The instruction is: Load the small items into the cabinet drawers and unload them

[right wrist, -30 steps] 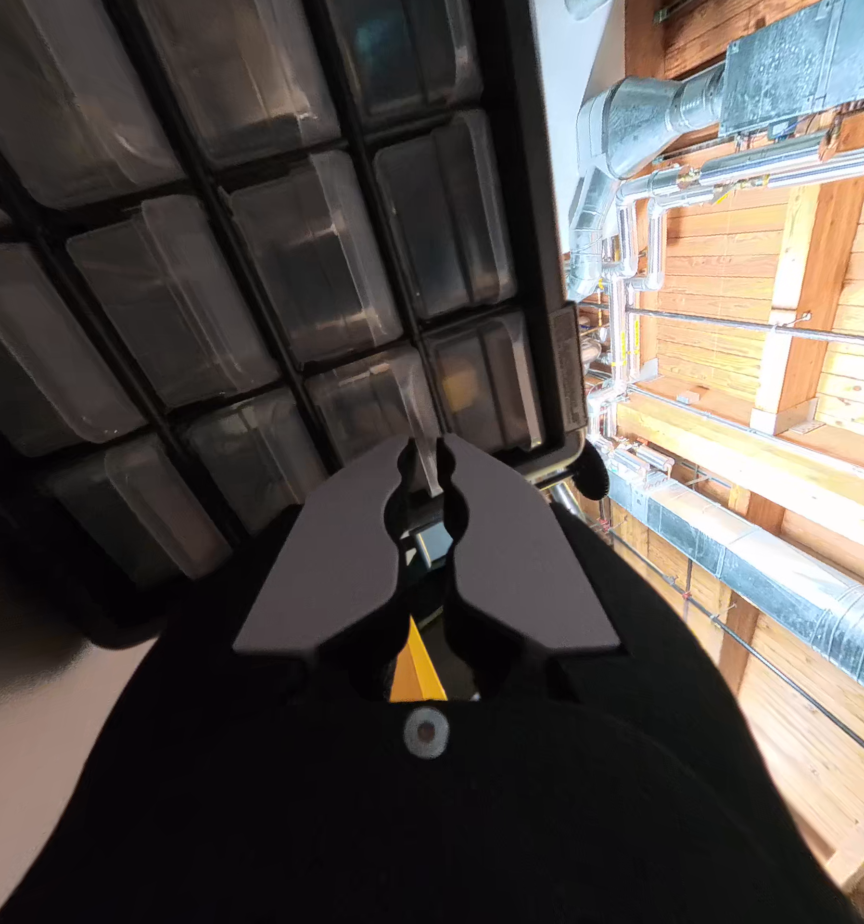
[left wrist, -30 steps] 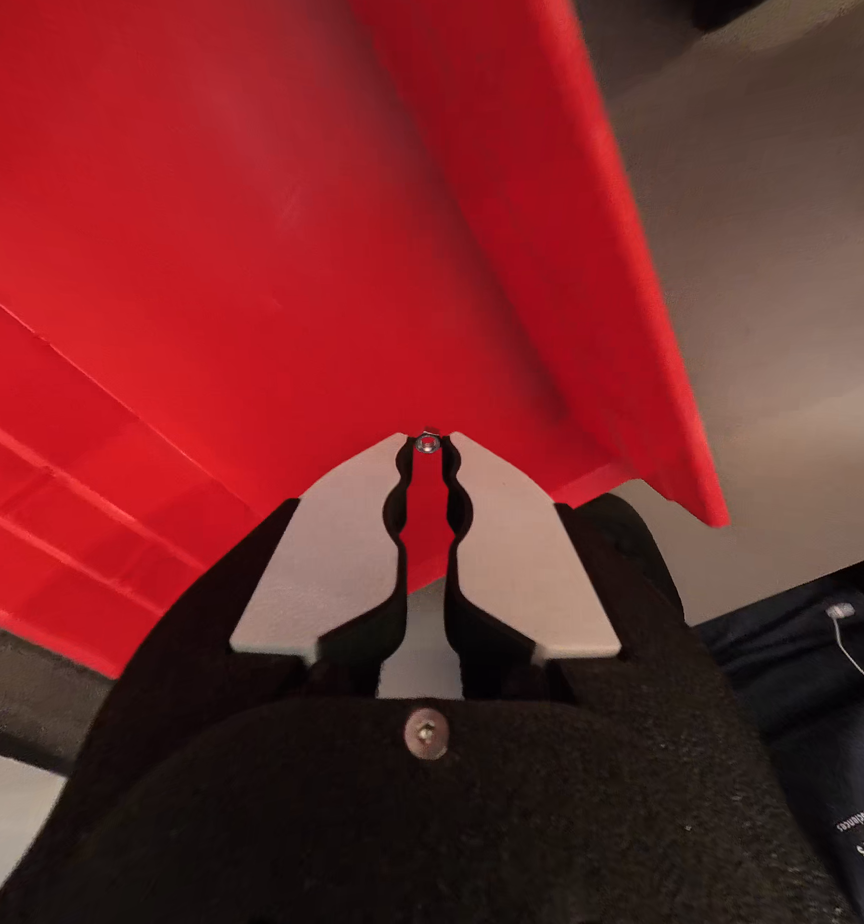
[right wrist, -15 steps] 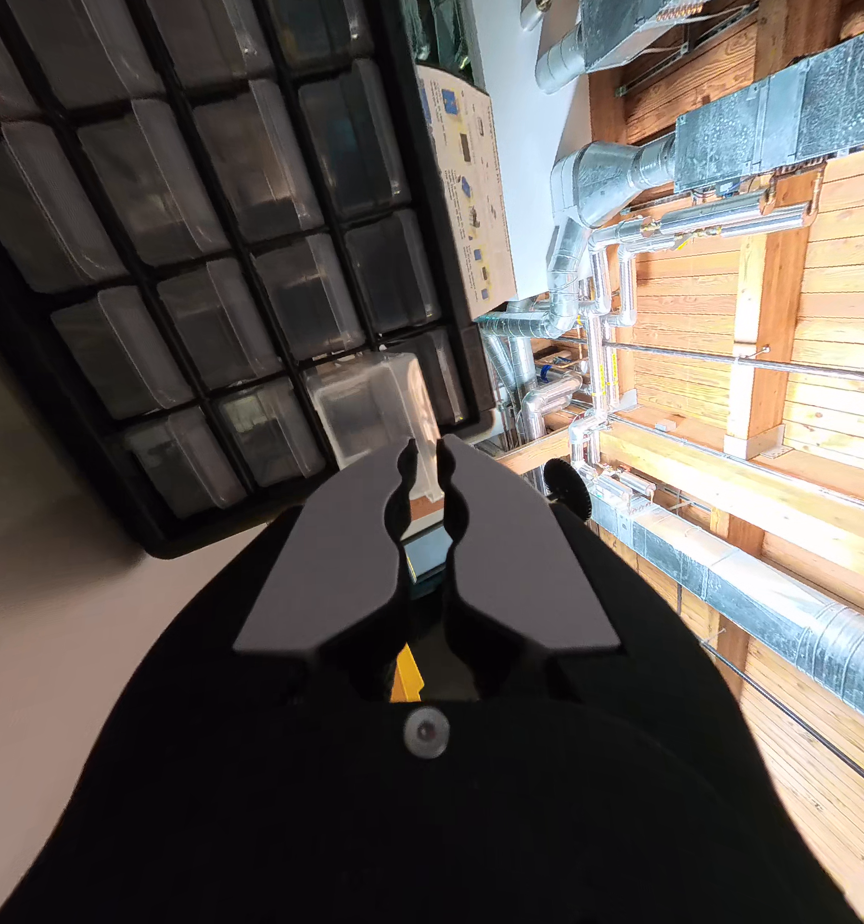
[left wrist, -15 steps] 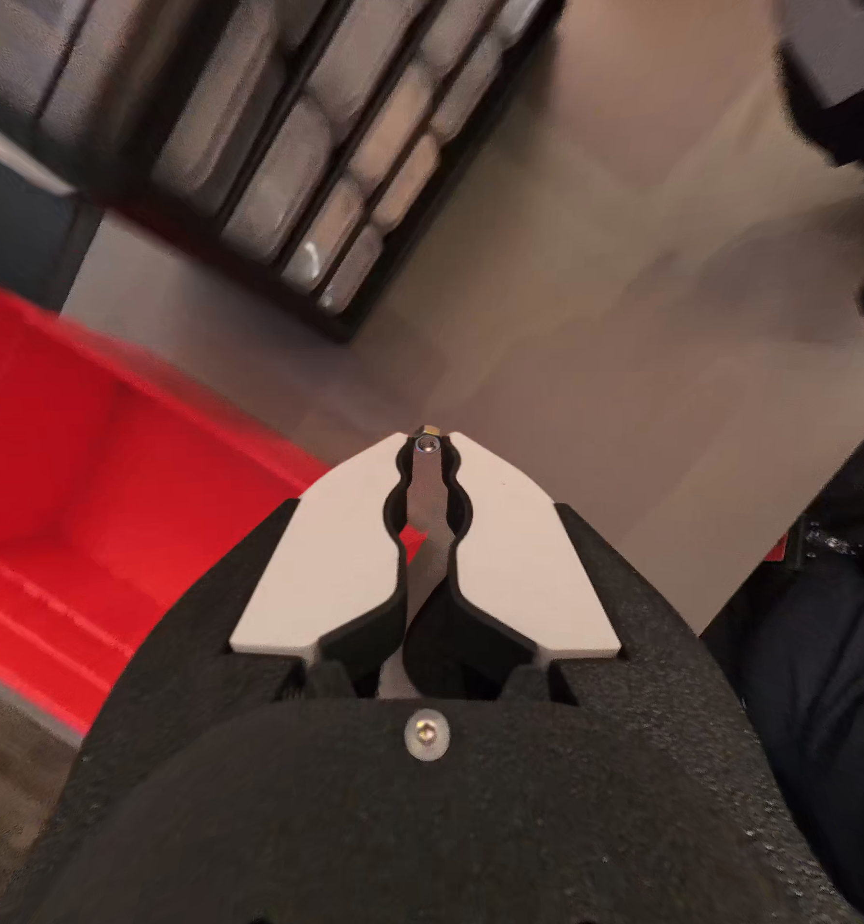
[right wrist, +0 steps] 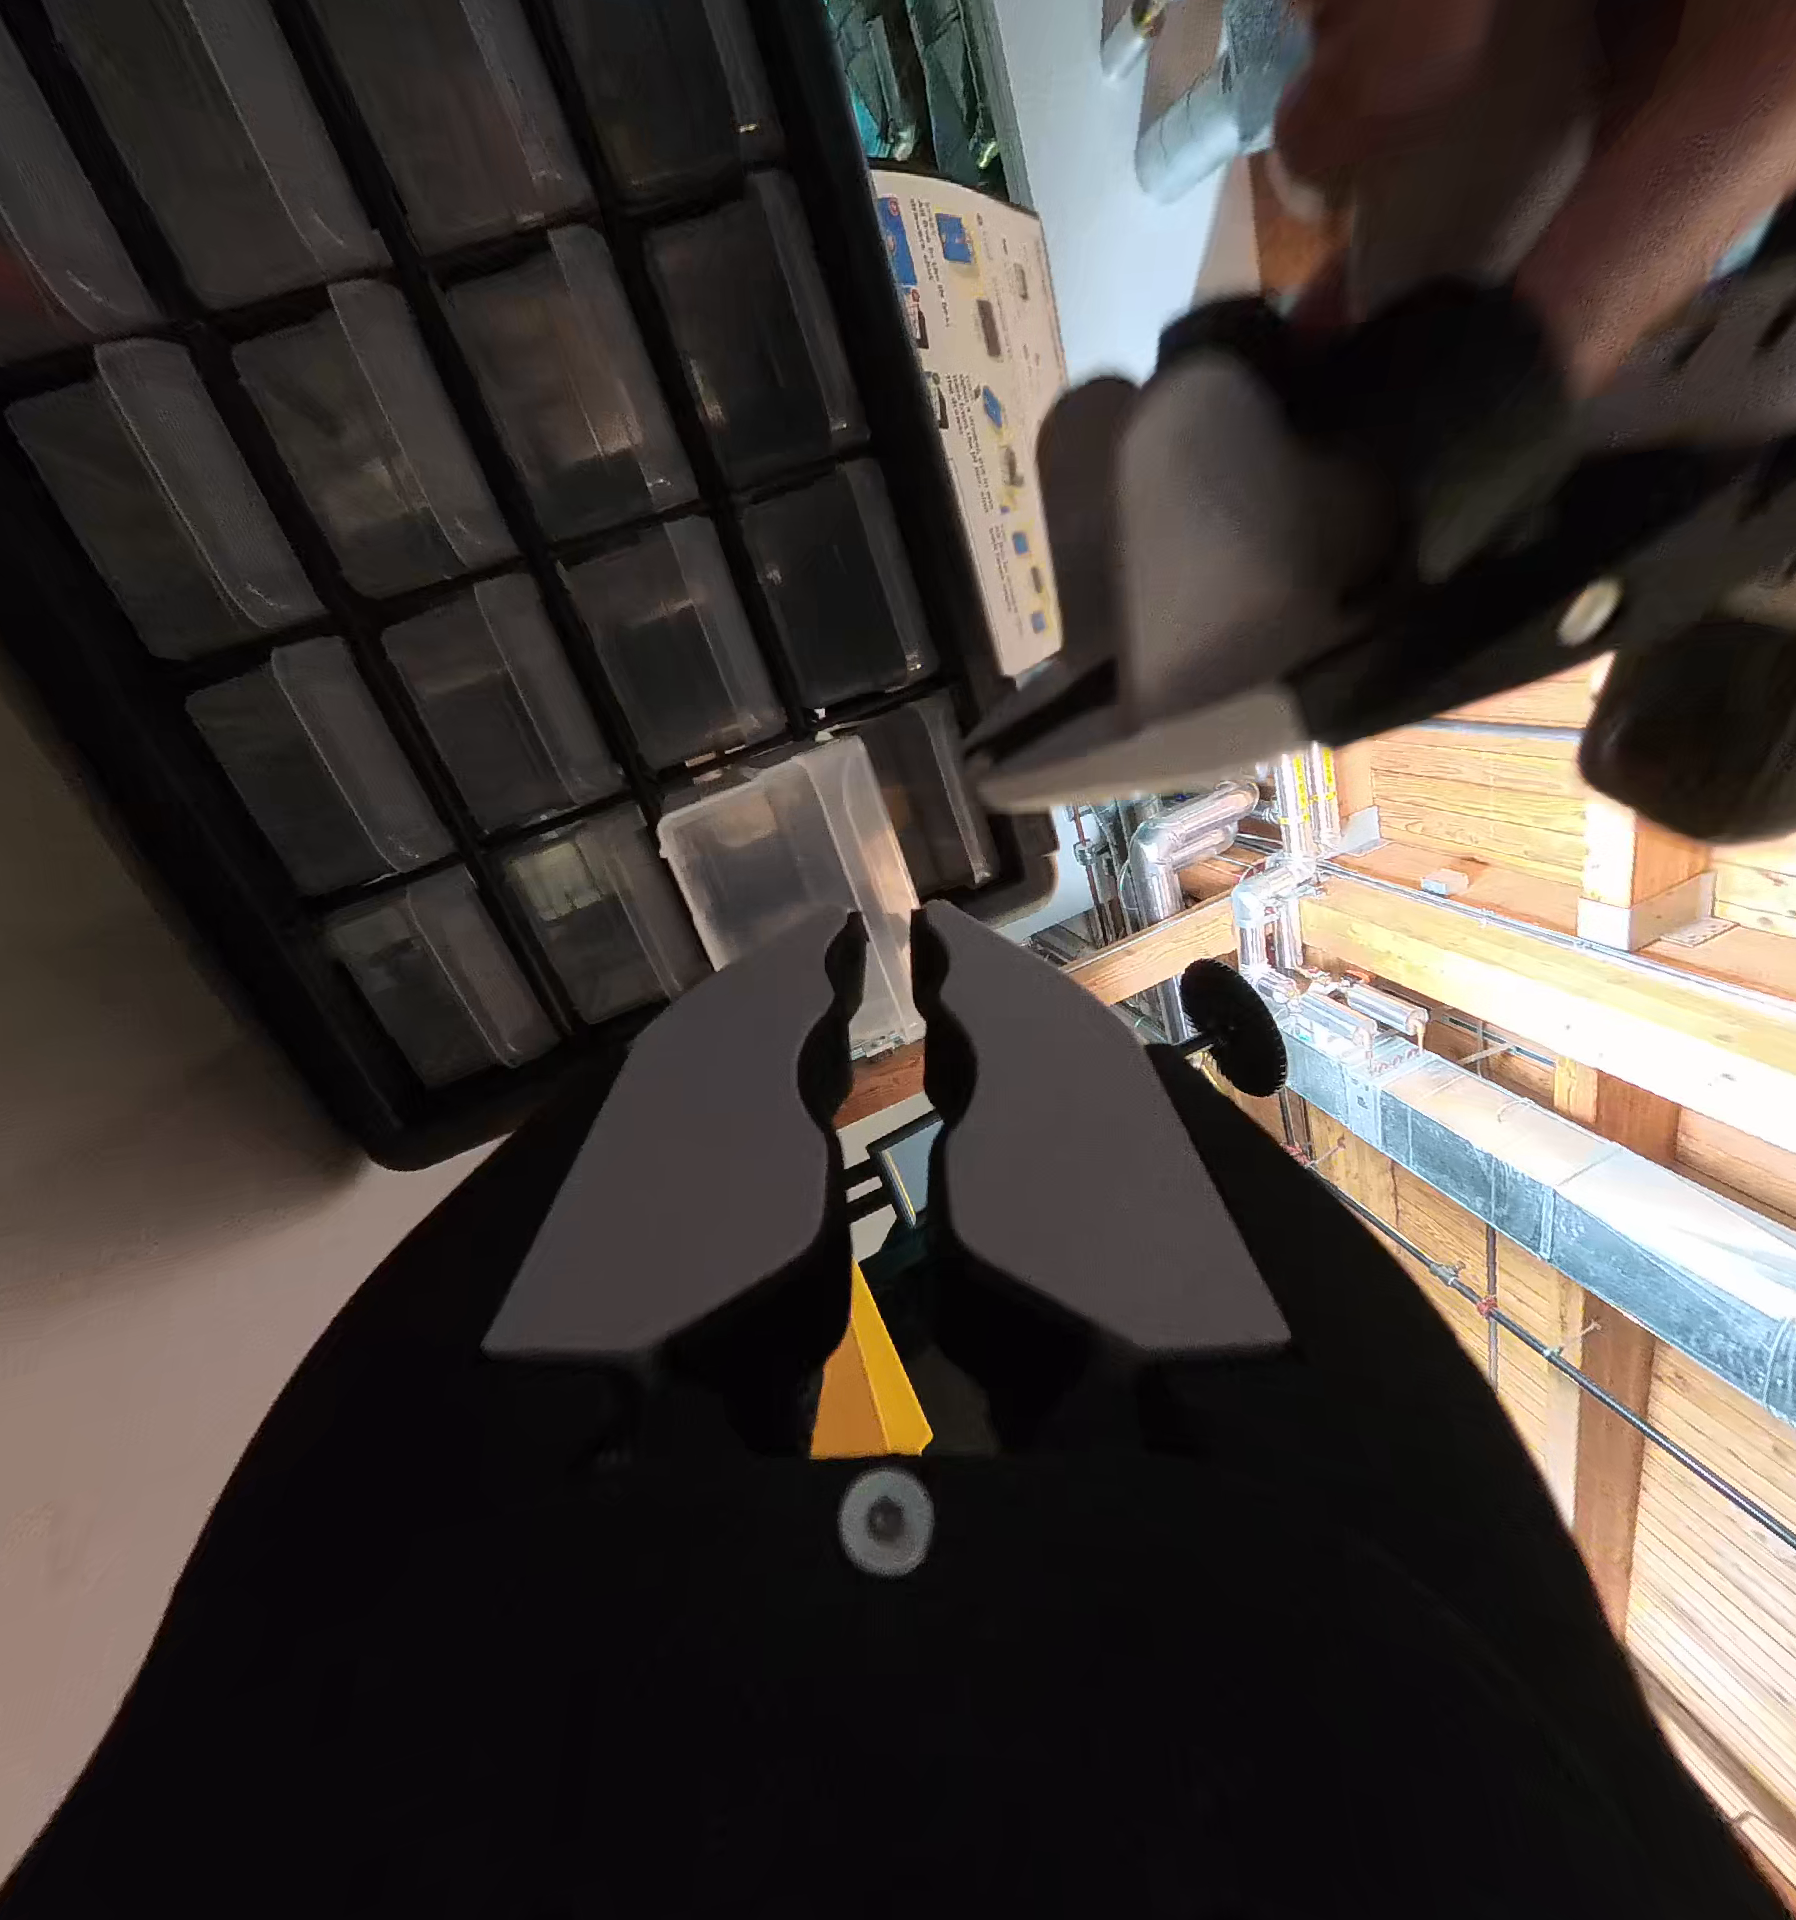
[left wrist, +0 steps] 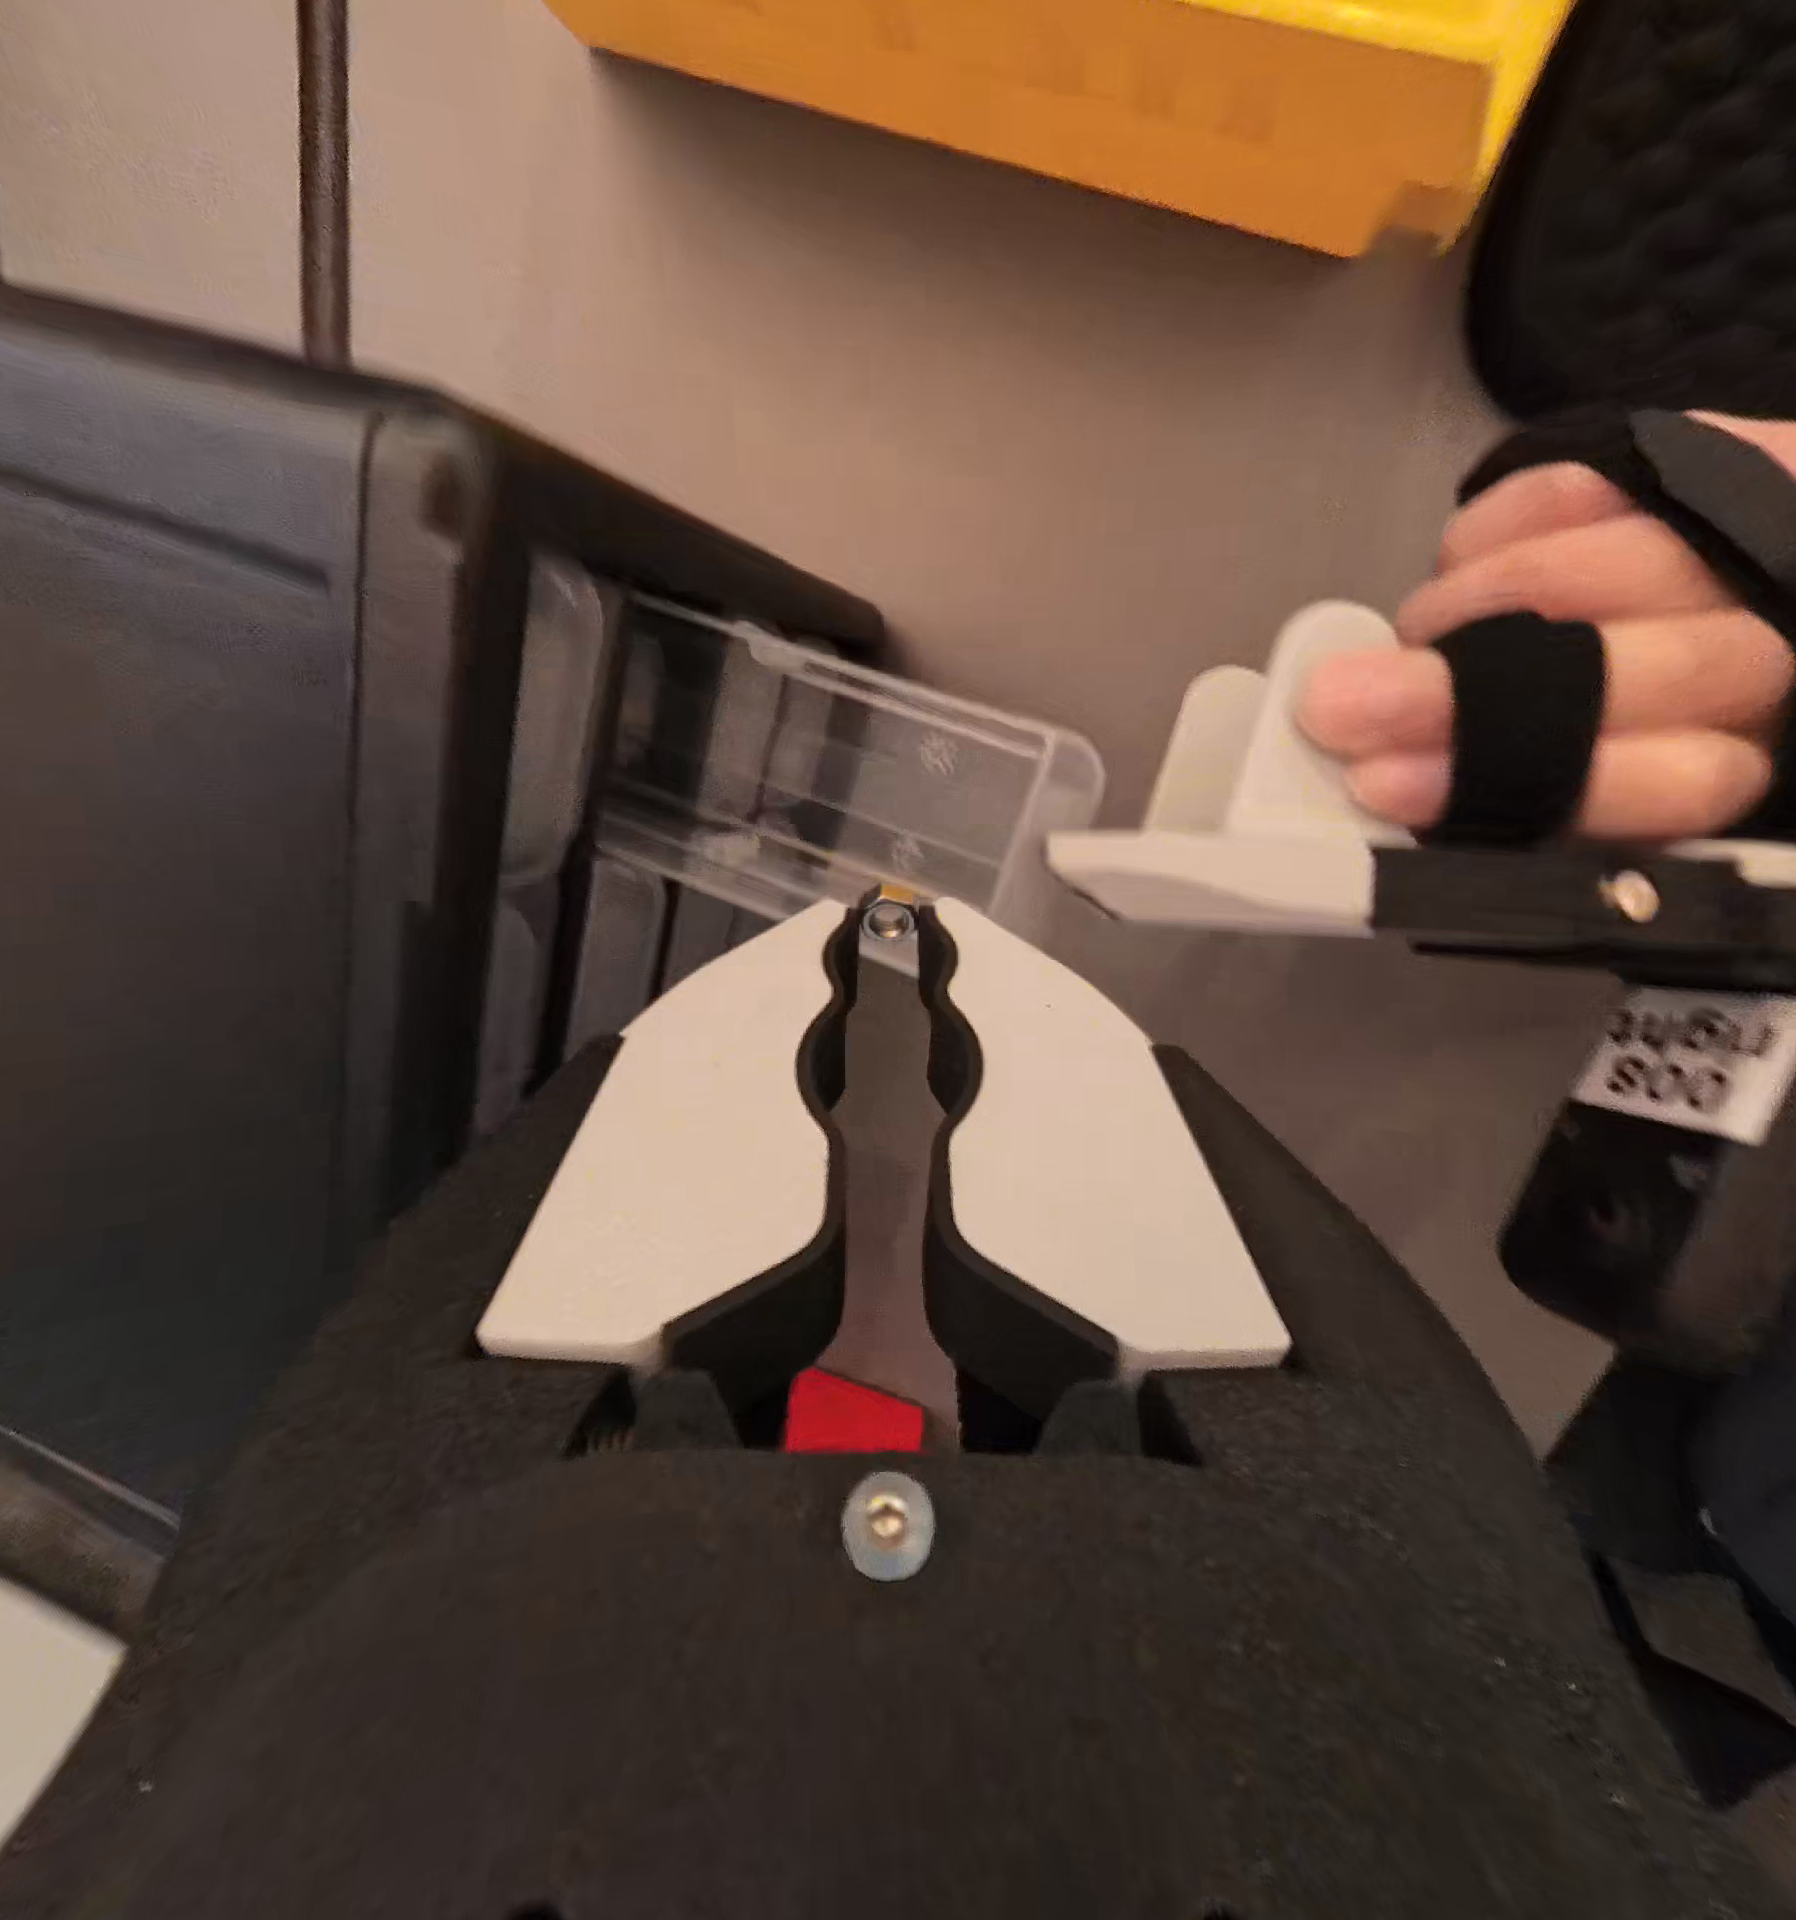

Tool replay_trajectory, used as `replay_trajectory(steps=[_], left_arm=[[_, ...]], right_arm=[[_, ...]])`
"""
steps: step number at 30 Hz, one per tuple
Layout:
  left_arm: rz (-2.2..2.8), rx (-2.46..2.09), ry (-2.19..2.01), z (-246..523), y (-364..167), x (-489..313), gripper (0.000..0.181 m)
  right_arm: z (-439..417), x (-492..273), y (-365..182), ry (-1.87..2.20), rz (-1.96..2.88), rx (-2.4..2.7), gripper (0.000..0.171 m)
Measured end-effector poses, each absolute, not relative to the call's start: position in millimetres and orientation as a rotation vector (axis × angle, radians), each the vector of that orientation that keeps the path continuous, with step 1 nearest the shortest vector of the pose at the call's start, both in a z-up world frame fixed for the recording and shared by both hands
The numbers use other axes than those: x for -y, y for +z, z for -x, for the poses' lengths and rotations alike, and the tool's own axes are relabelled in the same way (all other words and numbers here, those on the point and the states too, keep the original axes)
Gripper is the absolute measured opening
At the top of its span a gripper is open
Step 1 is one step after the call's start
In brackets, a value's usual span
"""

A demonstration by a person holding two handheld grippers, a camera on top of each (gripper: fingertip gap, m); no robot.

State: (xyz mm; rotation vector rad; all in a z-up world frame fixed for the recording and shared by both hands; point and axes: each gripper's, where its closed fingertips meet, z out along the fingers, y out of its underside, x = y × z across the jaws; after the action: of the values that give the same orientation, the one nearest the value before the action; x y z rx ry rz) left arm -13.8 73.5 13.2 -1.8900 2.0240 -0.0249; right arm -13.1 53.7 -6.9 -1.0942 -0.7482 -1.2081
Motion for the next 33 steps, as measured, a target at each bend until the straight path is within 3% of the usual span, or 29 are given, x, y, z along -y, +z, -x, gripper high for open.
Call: replay_trajectory(steps=[6, 20, 24, 33], left_arm=[[1.891, -2.094, 0.241, -7, -13, -92, 0.01], [2.053, -2.191, 0.305, 0, -47, -98, 0.014], [2.009, -2.157, 0.293, -2, -37, -99, 0.024], [1.824, -1.818, -0.016, 39, 37, -81, 0.017]], right_arm=[[8, -57, -9, -1.191, 1.12, 0.737, 0.009], [12, -60, -14, -1.174, 1.141, 0.768, 0.01], [11, -60, -14, -1.17, 1.145, 0.764, 0.01], [10, -59, -14, -1.169, 1.14, 0.761, 0.01]])
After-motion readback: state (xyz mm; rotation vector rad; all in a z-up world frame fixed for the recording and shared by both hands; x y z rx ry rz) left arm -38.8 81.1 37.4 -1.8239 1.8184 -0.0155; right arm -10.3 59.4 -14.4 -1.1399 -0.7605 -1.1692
